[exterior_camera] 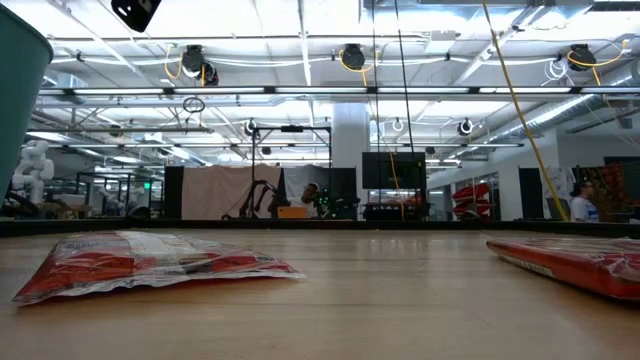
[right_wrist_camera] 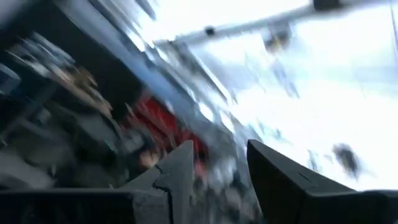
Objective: Sort popcorn bags into baskets
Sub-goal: Put the red popcorn bag into the blue container
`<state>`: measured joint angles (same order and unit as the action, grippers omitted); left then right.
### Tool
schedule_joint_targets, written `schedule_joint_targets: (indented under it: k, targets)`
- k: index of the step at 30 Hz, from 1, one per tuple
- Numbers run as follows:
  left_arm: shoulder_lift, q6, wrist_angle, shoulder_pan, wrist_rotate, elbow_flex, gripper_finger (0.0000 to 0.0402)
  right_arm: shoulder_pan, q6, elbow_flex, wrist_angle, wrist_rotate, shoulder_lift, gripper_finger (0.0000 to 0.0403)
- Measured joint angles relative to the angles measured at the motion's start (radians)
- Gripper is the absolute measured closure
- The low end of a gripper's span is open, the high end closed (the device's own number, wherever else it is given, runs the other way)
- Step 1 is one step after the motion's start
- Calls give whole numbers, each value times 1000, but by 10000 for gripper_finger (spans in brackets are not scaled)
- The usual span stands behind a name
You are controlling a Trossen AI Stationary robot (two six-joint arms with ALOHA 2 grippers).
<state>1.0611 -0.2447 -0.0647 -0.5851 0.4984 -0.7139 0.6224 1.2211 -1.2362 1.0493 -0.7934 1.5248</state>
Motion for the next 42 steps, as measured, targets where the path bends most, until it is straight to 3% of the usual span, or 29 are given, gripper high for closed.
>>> schedule_joint_targets:
  k: [4,10,16,19,22,27,31,34,39,42]
  targets:
    - [0,-3,1,2,0,0,336,6,52,0,-2,84,1,259]
    - [0,-2,1,1,-2,0,337,-15,116,0,-3,9,1,259]
    - [0,-2,1,1,-2,0,336,-48,-110,0,-54,-1,0,259]
    - [0,-2,1,1,-3,0,336,-39,-245,0,-130,78,0,259]
    - [0,3,-4,1,-3,0,337,-16,-245,0,-143,153,1,259]
    - [0,1,-10,1,-3,0,336,-14,-242,0,-107,64,1,259]
    - [0,0,-14,-1,-3,0,336,-45,-314,3,-133,56,4,259]
    - [0,-4,-14,-1,-3,0,337,-77,-433,27,-188,55,5,259]
    - [0,-27,-20,-1,-3,0,336,-114,-708,88,-392,-80,5,259]
    - [0,-27,-21,-1,-3,0,336,-123,-905,140,-510,-95,7,259]
